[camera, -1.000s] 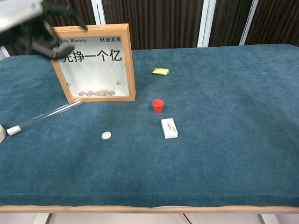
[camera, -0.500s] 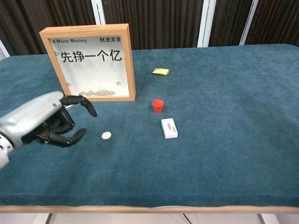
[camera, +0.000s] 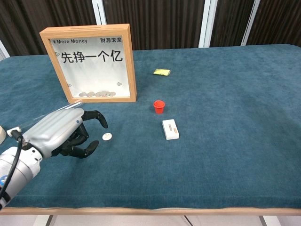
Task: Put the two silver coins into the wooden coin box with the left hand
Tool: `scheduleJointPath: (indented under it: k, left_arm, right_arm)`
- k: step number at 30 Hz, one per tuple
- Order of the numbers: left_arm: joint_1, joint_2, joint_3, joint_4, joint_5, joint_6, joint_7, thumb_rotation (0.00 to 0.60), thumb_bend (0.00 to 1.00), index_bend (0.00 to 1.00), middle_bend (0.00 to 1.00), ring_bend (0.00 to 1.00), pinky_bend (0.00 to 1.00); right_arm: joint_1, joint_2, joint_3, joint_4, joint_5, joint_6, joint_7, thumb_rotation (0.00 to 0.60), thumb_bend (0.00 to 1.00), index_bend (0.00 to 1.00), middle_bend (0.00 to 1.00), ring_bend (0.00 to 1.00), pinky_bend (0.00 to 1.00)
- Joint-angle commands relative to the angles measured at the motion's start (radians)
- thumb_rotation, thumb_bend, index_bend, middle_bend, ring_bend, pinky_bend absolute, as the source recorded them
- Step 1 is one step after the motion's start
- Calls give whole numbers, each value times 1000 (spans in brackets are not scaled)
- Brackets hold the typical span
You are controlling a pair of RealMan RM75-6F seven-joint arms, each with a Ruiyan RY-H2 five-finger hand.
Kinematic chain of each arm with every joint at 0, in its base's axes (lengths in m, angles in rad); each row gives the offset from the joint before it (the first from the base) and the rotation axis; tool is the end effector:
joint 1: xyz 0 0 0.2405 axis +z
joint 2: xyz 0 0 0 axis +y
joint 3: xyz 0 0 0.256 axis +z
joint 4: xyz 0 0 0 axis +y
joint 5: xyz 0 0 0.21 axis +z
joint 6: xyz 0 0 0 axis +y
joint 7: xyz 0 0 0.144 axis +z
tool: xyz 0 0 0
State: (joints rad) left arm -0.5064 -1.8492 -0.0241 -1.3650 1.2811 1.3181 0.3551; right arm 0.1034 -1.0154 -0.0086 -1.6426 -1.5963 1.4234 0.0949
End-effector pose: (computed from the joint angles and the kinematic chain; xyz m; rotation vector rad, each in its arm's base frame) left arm -0.1677 0.2522 -0.0749 -1.6882 -0.9935 -1.0504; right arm -0.3062 -0.1729 0.1681 1.5291 -0.9631 0.8966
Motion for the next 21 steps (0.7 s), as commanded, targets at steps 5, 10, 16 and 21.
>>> scheduleJointPath:
  k: [5,10,16,21]
  left_arm:
    - [-11,-65,-59,76,-47,-63,23,600,424,409,1000,1000,1000]
    - [-14,-74,-74,99,-49,-88,15,600,421,410,1000,1000,1000]
    - [-12,-91,-82,137,-38,-97,7,600,420,410,1000,1000,1000]
    - [-12,-104,-87,162,-29,-102,5,600,422,417,1000,1000,1000]
  right_arm:
    - [-4,4,7,2,14,8,12,600,121,0,0,0,0]
    - [-12,22,5,5,0,30,58,600,121,0,0,0,0]
    - [-25,32,11,13,3,57,94,600,121,0,0,0,0]
    - [-29,57,3,14,-10,61,153,600,121,0,0,0,0]
